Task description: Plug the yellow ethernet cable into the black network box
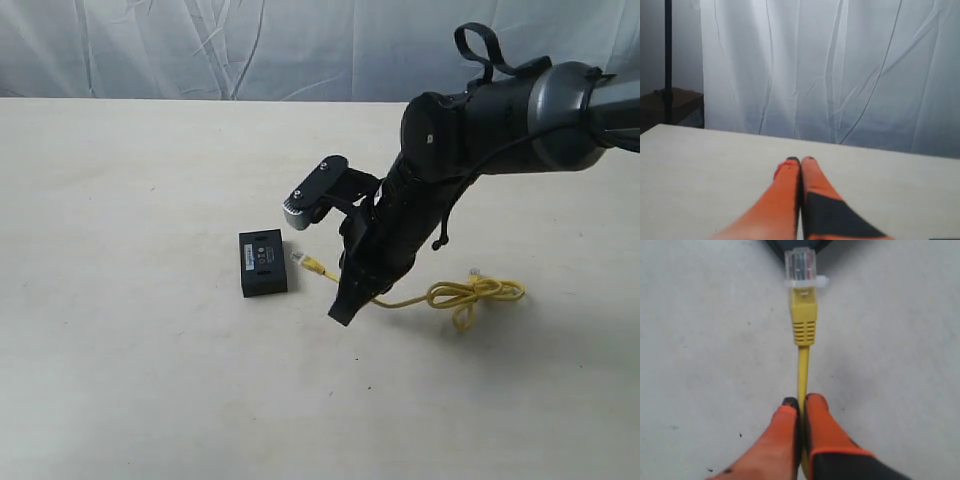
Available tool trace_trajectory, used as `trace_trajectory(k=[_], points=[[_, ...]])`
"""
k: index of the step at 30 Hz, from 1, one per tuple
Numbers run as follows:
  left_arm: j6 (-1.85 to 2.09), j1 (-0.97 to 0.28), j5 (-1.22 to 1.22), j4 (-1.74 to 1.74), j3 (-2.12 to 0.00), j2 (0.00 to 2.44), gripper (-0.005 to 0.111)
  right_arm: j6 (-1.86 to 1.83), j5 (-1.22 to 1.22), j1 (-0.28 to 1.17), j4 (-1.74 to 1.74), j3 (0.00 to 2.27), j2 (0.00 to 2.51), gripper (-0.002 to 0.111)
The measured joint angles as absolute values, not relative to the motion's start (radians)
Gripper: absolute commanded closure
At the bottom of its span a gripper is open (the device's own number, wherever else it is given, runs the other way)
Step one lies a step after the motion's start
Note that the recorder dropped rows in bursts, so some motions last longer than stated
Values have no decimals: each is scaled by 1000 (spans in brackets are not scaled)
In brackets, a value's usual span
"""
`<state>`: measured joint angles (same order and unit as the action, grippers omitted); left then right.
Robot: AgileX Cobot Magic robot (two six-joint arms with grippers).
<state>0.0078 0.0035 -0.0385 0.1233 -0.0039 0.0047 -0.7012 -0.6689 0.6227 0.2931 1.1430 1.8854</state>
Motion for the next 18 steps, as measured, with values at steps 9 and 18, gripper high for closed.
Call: trace_trajectory(k=[9, 18], points=[[-20, 4, 6, 252, -27, 5, 107, -648, -724, 623, 224, 1143, 1887, 109], [-19, 4, -434, 164, -387, 432, 107, -580, -648, 623, 113, 1143, 1930, 109]])
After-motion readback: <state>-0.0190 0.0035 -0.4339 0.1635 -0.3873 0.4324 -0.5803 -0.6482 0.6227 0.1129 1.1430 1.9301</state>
